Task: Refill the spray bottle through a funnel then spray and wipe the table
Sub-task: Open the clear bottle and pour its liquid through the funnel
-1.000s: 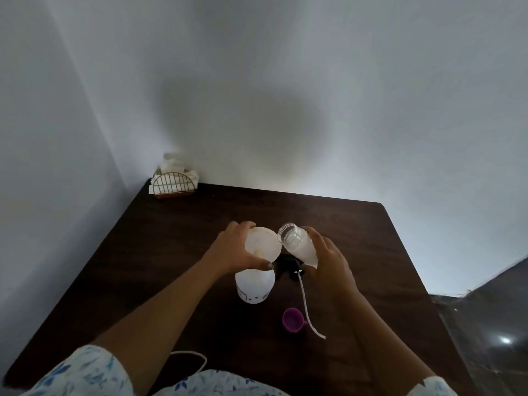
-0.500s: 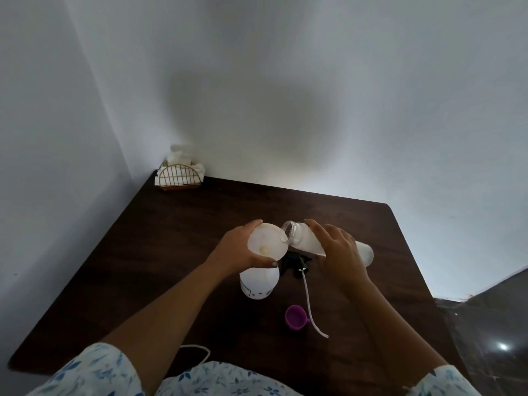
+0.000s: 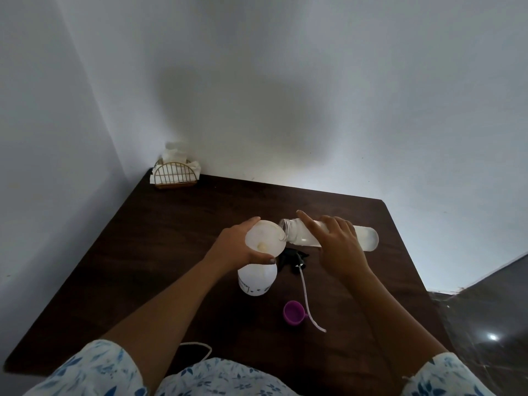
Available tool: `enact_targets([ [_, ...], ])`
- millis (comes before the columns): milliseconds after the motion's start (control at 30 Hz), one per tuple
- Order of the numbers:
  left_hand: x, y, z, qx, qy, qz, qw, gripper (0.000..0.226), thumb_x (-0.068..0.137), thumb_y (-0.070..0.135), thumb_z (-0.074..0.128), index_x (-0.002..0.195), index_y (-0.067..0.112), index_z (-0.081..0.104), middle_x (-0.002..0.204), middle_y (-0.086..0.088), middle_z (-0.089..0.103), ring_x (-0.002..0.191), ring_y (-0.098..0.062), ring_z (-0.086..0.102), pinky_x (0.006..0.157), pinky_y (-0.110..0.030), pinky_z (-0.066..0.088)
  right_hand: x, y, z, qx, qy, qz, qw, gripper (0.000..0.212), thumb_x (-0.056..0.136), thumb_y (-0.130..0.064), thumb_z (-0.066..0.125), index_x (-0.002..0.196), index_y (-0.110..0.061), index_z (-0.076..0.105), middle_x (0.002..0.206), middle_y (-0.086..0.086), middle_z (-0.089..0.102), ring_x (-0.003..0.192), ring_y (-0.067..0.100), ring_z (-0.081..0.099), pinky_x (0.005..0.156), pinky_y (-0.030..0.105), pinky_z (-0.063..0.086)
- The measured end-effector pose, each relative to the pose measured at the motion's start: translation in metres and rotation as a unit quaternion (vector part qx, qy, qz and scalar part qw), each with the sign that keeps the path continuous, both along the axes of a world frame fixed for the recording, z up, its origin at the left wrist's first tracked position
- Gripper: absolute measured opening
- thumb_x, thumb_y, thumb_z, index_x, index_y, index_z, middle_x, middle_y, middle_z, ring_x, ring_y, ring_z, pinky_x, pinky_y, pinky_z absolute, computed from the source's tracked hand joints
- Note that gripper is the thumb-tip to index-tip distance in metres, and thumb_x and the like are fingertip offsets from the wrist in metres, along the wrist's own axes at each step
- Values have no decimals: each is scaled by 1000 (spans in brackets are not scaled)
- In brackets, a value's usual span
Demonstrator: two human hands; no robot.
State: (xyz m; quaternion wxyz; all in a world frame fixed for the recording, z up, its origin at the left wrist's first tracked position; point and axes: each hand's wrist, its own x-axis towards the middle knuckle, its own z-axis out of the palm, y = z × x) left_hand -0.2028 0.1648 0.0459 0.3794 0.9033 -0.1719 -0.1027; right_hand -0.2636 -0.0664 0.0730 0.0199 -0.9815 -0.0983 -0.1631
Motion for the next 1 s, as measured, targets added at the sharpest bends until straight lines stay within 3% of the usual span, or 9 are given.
enact_targets([
  [600,1,3,1,25,-2,0,1000,109,54,58,79,144,25,25,142,-3,43,125,-23,44,99,-35,39,-7,3,8,-26,3,-12,1000,85,65,-5,74,139,-29,41,113,16,60,103,36,54,92,52,43],
  [1000,1,1,3,23,6,3,1000,110,52,58,80,143,26,26,142,-4,44,125,-23,44,98,-35,40,-4,4,9,-26,23,-22,999,88,68,-5,71,142,-32,34,119,15,57,109,35,51,96,50,40],
])
